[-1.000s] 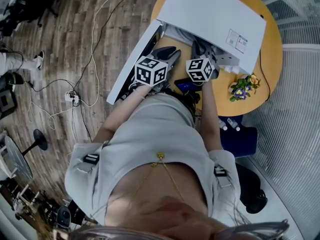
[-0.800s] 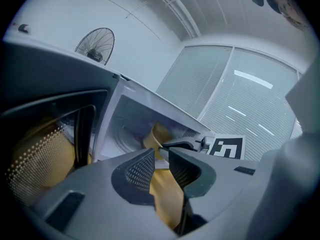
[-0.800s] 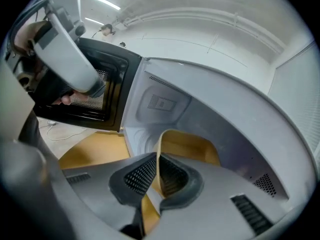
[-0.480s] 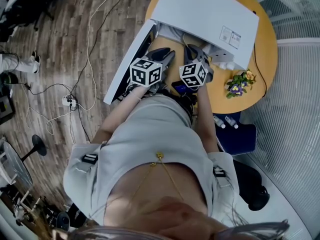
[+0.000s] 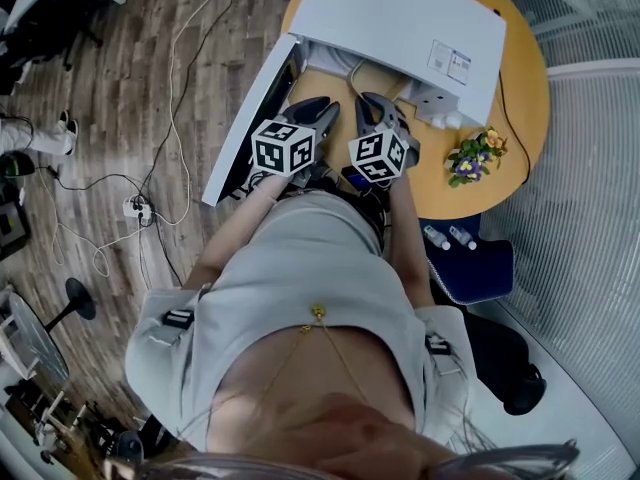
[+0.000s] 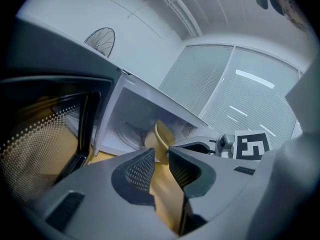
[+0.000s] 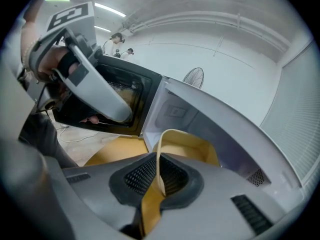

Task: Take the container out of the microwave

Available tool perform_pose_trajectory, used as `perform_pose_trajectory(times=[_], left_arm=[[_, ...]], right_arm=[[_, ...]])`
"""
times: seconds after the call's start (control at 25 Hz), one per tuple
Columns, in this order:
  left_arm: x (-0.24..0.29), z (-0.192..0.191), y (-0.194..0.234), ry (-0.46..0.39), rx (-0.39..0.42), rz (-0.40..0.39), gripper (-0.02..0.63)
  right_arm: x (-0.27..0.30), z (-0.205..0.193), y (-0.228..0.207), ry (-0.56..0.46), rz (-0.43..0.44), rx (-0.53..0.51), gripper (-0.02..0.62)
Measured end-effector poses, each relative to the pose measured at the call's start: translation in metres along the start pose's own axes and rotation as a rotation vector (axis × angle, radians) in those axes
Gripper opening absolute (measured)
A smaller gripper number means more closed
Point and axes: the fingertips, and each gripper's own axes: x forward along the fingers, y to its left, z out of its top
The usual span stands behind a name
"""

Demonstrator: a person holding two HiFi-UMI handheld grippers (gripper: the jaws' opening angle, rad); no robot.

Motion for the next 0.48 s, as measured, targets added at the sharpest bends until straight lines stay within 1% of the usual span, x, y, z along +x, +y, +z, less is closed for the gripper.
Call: perform_pose_trajectory(times=[0.48], left_arm=[[-0.006,-0.015,-0.001,-0.017,-0.025,0.038,0.101]], right_arm=[[-0.027,0.002,0.025,-0.032,0.052,-0.029,0.032]])
